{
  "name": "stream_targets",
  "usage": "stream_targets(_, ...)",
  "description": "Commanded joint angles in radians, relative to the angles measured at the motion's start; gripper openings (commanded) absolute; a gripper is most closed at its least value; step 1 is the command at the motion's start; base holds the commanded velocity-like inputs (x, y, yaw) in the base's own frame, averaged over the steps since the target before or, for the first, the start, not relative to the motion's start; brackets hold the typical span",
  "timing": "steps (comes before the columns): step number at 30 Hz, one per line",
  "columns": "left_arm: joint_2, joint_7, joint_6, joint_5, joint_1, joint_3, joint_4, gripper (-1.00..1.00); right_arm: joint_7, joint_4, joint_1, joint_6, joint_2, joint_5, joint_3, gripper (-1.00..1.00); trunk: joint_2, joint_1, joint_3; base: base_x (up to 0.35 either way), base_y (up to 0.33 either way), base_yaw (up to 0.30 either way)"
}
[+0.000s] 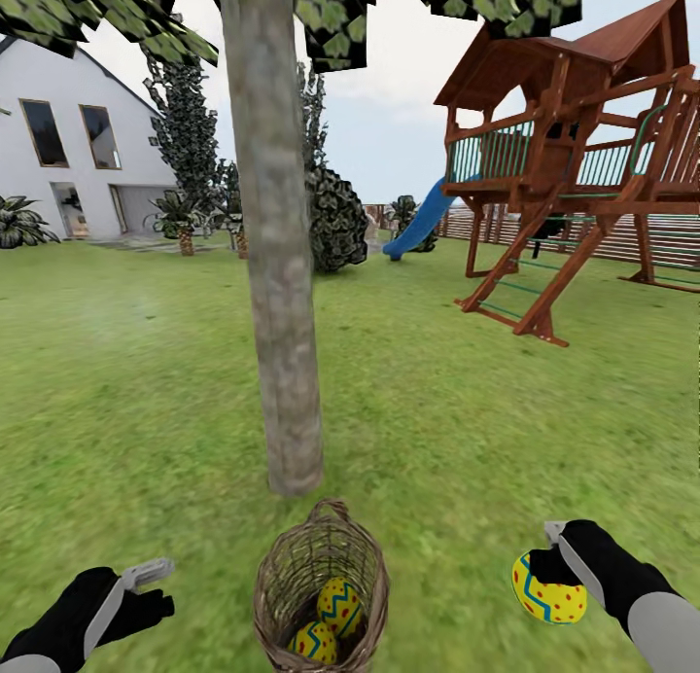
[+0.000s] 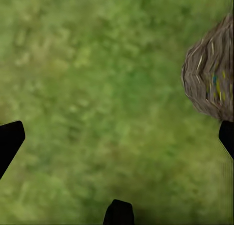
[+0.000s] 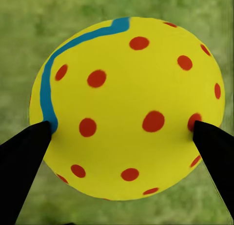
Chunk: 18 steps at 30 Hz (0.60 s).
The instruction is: Take the three Easter eggs out of the wicker basket on the lawn in the garden, then place them on the lawn next to a single tree (choose any tree) so that all three eggs are next to the same tree and none are left in the basket.
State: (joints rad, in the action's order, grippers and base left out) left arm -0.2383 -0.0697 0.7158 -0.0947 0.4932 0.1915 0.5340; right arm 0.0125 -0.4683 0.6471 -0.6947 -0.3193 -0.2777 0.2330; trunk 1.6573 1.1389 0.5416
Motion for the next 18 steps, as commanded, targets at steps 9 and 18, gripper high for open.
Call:
stream_targets(9,0.001,0.001,0.007,-0.007,0.001,0.005,0.002,1.00,0.004,-0.024,0.000,0.013,-0.026,-0.009,0.003,-1.00,0.001,0.000,0.001,0.000,-0.331,0.000)
stream_targets(18,0.000,0.000,0.008,-0.009,0.000,0.006,0.003,1.00,-0.040,-0.164,0.000,0.302,-0.035,0.005,-0.138,-1.00,0.001,0.000,0.001,0.000,-0.330,0.000)
